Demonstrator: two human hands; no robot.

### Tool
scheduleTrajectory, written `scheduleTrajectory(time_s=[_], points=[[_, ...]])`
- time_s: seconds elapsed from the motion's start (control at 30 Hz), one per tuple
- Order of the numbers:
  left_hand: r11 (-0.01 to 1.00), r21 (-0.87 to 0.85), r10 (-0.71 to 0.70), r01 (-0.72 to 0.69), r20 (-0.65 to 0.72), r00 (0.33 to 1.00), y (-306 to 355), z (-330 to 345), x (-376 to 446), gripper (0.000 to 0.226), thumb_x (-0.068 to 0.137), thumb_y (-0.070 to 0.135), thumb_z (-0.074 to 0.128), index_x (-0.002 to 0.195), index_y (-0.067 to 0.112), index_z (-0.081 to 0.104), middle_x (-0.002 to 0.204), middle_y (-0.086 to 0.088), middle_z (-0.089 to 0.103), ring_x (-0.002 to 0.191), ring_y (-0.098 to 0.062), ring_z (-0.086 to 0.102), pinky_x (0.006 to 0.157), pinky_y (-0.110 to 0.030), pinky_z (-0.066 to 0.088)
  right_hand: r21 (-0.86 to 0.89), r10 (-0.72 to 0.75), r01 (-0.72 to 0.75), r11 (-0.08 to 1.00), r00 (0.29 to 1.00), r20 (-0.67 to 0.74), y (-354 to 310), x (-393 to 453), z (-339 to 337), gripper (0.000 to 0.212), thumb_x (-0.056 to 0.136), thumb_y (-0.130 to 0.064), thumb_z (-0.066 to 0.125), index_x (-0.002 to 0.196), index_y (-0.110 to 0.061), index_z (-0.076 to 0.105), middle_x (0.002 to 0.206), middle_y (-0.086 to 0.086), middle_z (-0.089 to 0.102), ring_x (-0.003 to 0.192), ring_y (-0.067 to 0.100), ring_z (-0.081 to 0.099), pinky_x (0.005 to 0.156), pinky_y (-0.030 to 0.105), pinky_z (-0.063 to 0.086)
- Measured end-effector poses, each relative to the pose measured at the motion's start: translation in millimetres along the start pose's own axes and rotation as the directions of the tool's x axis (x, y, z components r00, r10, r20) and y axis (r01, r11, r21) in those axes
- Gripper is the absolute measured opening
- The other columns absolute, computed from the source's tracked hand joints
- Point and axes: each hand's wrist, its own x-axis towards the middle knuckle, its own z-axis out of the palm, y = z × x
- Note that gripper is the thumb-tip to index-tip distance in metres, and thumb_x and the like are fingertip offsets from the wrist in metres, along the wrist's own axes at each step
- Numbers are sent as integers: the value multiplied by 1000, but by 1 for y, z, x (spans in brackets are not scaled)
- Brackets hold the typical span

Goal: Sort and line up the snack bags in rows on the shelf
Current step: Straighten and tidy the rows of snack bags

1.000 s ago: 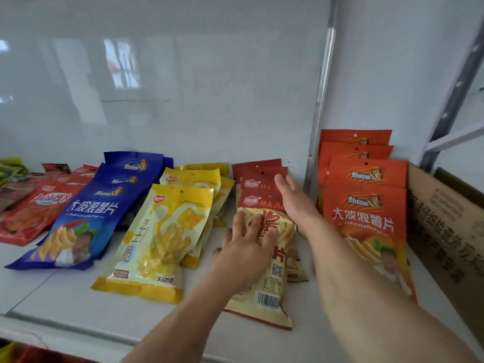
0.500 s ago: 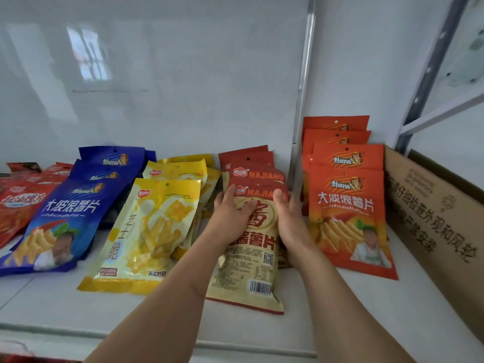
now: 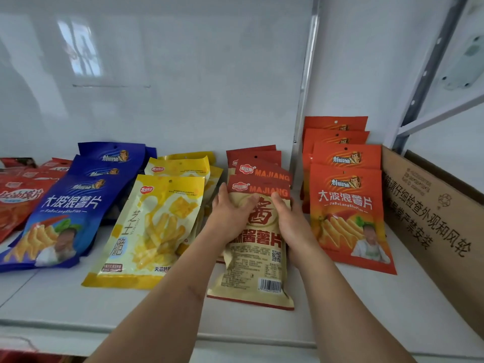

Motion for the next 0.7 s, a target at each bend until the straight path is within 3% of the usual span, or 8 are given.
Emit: scheduleTrajectory(time_s=[0.1,0.2,0.3,0.5,0.6,0.7], points=[[997,-31,-64,65,34,997,-10,-2,-6,114,71,85,59,160,34,11,164,-10,27,141,-32,43,113,-52,41,10,-36,37,999,999,-38,2,-8,4,44,91,-58,61,128,-38,48,110,-7,71,94,15,72,86,41,59],[994,-74,-76,81,67,995,-19,-2,-8,120,50,96,58,152,41,27,150,-6,49,128,-29,57,106,-50,49,-23,-84,82,996,993,-79,1,-10,7,37,95,-49,61,127,-33,54,104,-9,72,86,9,71,70,29,55],[992,-98,-67,75,78,995,-23,-1,-7,121,42,99,60,146,44,34,144,-4,55,122,-27,62,101,-49,53,-48,-106,101,994,989,-100,1,-6,13,36,96,-48,59,127,-30,58,105,-8,73,87,9,70,69,28,53],[1000,15,-24,23,25,999,-18,4,-19,103,74,76,58,154,22,23,146,-7,50,126,-28,57,105,-50,48,-113,-127,116,987,987,-99,5,-4,22,40,95,-53,55,127,-30,56,113,-8,70,101,17,68,93,42,54],[997,73,22,-22,-7,1000,-21,6,-19,89,87,64,60,153,17,24,146,-8,50,127,-28,55,106,-49,47,-142,-121,107,984,988,-95,3,-5,19,44,96,-53,56,129,-25,54,115,-6,68,100,15,64,84,30,49],[994,102,48,-48,-2,999,-24,7,-19,91,89,63,59,156,16,20,149,-8,47,131,-29,52,107,-46,45,-165,-102,89,982,992,-71,3,-3,16,46,93,-56,58,125,-23,58,110,-5,69,96,14,65,72,26,46]])
